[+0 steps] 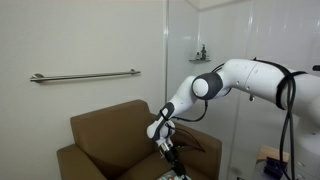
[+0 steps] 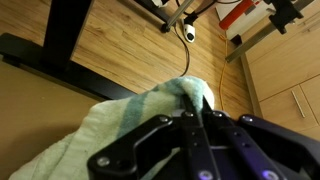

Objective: Use the towel to wipe the seat of the sofa.

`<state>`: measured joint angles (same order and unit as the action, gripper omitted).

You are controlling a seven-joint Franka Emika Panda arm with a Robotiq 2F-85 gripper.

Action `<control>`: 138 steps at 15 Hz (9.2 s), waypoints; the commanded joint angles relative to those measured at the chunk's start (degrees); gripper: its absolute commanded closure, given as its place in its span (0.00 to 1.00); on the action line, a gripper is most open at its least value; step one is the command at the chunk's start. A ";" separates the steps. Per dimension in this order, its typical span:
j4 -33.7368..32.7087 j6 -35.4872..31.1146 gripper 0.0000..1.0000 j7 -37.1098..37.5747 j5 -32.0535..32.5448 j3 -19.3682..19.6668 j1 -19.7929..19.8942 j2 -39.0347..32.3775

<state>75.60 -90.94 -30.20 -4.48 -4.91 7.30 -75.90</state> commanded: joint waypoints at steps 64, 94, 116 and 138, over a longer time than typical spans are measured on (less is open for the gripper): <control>11.73 -37.05 0.91 2.43 -3.26 -4.10 8.06 0.99; -12.62 -7.76 0.91 3.86 -2.64 -1.10 4.84 -10.26; -23.28 -25.92 0.91 25.04 -2.16 3.93 -0.63 -9.22; -8.86 -25.91 0.92 8.65 -6.97 -3.55 7.28 -9.92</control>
<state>62.68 -118.21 -19.36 -9.88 -9.03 12.89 -85.83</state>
